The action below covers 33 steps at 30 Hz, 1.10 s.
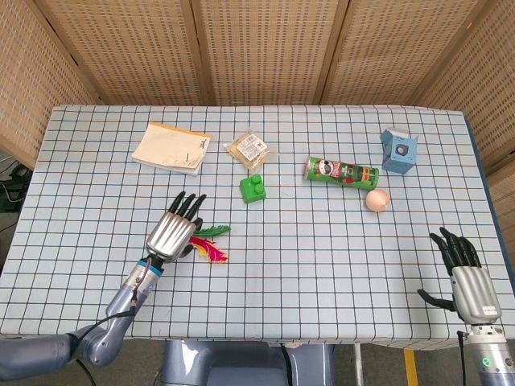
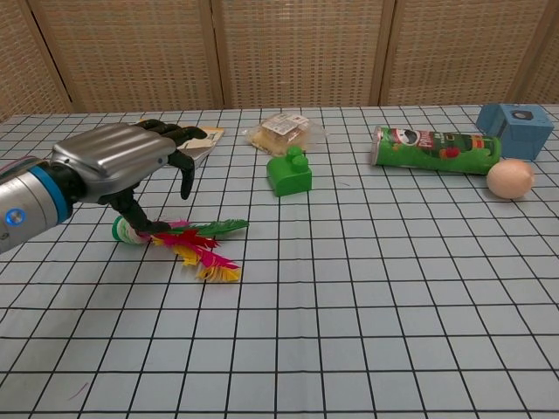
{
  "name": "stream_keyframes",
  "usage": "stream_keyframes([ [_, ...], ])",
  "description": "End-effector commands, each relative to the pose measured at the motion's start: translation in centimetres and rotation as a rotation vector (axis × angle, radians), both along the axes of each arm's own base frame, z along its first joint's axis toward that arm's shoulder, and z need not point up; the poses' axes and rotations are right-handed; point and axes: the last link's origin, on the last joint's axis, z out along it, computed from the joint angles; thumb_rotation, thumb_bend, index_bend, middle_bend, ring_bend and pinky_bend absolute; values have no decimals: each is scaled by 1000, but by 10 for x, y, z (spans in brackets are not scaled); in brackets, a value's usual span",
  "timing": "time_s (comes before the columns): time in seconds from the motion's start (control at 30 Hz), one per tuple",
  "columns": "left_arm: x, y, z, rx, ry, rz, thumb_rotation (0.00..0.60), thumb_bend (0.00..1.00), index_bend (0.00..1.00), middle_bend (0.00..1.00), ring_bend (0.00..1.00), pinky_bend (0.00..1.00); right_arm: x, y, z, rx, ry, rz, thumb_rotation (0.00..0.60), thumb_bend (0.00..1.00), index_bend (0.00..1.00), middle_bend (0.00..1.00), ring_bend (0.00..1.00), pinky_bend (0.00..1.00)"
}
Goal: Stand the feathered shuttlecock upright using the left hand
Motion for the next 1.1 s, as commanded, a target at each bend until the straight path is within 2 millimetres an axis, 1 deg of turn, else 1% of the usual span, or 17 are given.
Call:
stream_keyframes([
  [0.03, 13, 2, -14, -7, 26, -15, 600, 226, 476, 0, 0, 0, -2, -1, 2, -4, -7, -6, 600, 62, 64, 0, 0, 0],
  [0.27, 28, -5, -36, -44, 66, -58, 600, 226, 478, 0, 0, 0, -6, -2, 6, -14, -22, -19, 600, 62, 64, 0, 0, 0],
  [0.37, 31, -9, -45, -52, 95, -78, 600, 226, 481, 0, 0, 0, -8, -3, 7, -16, -32, -30, 600, 62, 64, 0, 0, 0],
  [0.5, 31, -9, -53, -45, 128, -93, 600, 227, 484, 0, 0, 0, -9, -4, 8, -16, -44, -33, 600, 61, 64, 0, 0, 0],
  [0.97, 29, -9, -63, -54, 163, -93, 600, 228, 482, 0, 0, 0, -11, -4, 10, -21, -48, -37, 600, 61, 64, 0, 0, 0],
  [1.1, 30, -12, -60, -49, 144, -96, 600, 227, 482, 0, 0, 0, -12, -4, 11, -27, -51, -42, 600, 61, 64, 0, 0, 0],
])
